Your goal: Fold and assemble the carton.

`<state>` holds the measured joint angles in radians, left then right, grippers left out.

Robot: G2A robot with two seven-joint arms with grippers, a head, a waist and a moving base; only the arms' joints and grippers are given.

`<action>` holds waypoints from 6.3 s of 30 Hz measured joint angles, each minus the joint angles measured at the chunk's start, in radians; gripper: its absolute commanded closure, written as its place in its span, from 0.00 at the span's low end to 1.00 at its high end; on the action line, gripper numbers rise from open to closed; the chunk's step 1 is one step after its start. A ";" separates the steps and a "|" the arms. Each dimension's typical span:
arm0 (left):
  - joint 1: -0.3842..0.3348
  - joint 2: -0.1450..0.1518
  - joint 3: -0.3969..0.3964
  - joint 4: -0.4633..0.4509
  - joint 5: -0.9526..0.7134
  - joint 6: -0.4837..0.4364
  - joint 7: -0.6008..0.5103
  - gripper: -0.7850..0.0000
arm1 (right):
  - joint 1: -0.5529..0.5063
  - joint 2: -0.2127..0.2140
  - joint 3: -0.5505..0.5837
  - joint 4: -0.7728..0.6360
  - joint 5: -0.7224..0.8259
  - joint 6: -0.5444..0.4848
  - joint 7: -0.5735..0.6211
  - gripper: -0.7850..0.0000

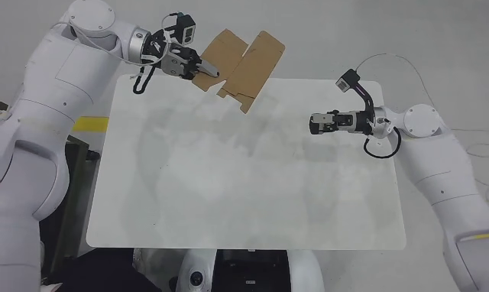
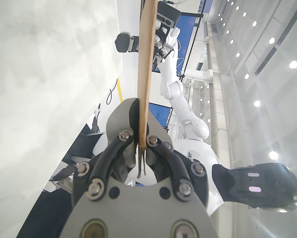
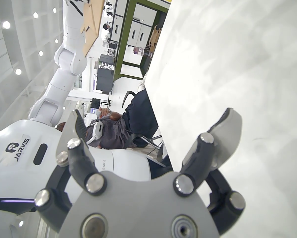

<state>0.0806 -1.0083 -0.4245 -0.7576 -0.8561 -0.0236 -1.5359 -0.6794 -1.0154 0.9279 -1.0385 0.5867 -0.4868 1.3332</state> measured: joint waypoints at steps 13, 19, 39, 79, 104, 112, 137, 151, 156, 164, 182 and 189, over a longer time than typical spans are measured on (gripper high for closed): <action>0.000 0.000 0.000 0.000 0.000 0.000 0.000 1.00 | 0.000 0.000 0.000 0.000 0.000 0.000 0.000 0.00; 0.000 0.000 0.000 0.000 0.000 0.000 0.000 1.00 | 0.000 0.000 0.000 0.000 0.000 0.000 0.000 0.00; 0.000 0.000 0.000 0.000 0.000 0.000 0.000 1.00 | 0.000 0.000 0.000 0.000 0.000 0.000 0.000 0.00; 0.000 0.000 0.000 0.000 0.000 0.000 0.000 1.00 | 0.000 0.000 0.000 0.000 0.000 0.000 0.000 0.00; 0.129 0.073 -0.060 -0.154 0.115 -0.009 0.000 1.00 | 0.000 0.000 0.000 0.000 0.000 0.000 0.000 0.00; 0.165 0.117 0.011 -0.289 0.125 -0.044 0.000 1.00 | 0.000 0.000 0.000 0.000 0.000 0.000 0.000 0.00; 0.088 0.187 0.254 -0.520 -0.025 -0.119 0.000 1.00 | 0.076 -0.023 -0.105 0.020 -0.009 0.093 0.094 0.00; 0.031 0.188 0.255 -0.380 -0.148 -0.158 0.000 1.00 | 0.034 0.033 -0.024 0.020 0.012 0.017 0.018 0.00; 0.039 0.193 0.255 -0.416 -0.108 -0.141 0.000 1.00 | 0.013 0.050 -0.010 -0.017 0.012 0.024 0.025 0.00; 0.063 0.186 0.255 -0.479 -0.079 -0.134 0.000 1.00 | 0.030 0.041 -0.080 -0.069 0.014 0.035 0.036 0.00; 0.067 0.149 0.255 -0.503 -0.046 -0.108 0.000 1.00 | 0.079 0.051 -0.236 -0.161 0.065 0.017 0.017 0.24; 0.064 0.140 0.255 -0.502 -0.050 -0.106 0.000 1.00 | 0.093 0.070 -0.276 -0.195 0.079 0.011 0.012 0.45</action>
<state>0.1442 -0.8688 -0.1700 -1.2592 -0.9056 -0.1296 -1.5359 -0.5859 -0.9458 0.6516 -1.2337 0.6657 -0.4754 1.3455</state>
